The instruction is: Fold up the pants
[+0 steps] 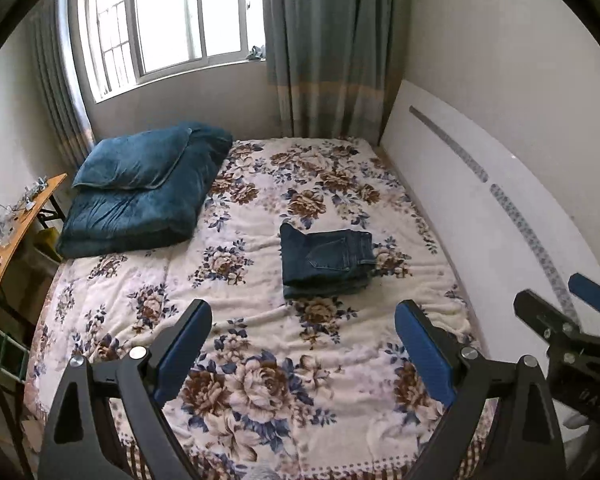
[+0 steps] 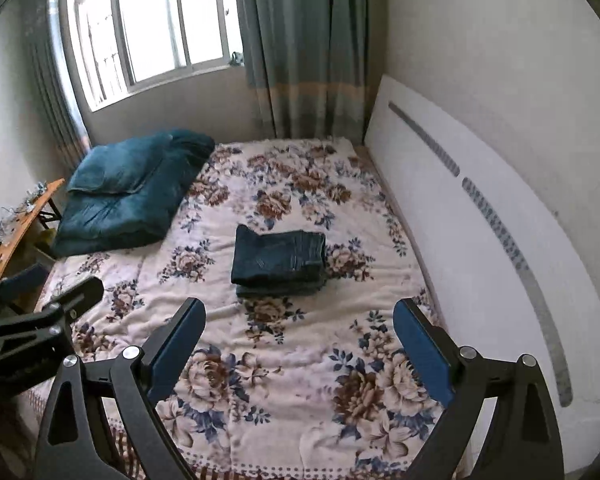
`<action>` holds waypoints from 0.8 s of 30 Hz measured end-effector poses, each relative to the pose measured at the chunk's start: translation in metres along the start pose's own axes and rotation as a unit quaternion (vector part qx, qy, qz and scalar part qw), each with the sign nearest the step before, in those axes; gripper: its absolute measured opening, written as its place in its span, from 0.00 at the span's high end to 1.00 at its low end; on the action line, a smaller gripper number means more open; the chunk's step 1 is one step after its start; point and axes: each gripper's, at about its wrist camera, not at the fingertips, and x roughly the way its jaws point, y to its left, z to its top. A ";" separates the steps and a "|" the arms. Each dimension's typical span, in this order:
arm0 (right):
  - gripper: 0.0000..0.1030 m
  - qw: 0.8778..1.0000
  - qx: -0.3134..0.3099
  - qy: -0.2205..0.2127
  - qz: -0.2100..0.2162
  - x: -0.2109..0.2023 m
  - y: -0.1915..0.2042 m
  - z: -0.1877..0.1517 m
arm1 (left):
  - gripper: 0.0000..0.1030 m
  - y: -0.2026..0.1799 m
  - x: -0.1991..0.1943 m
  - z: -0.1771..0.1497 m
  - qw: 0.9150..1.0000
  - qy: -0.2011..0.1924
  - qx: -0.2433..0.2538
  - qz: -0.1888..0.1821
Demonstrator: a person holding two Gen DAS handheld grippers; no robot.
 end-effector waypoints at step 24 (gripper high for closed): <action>0.05 1.000 0.002 -0.012 0.014 -0.095 -0.003 -0.021 | 0.04 0.003 -0.072 -0.027 0.999 -0.014 -0.022 0.028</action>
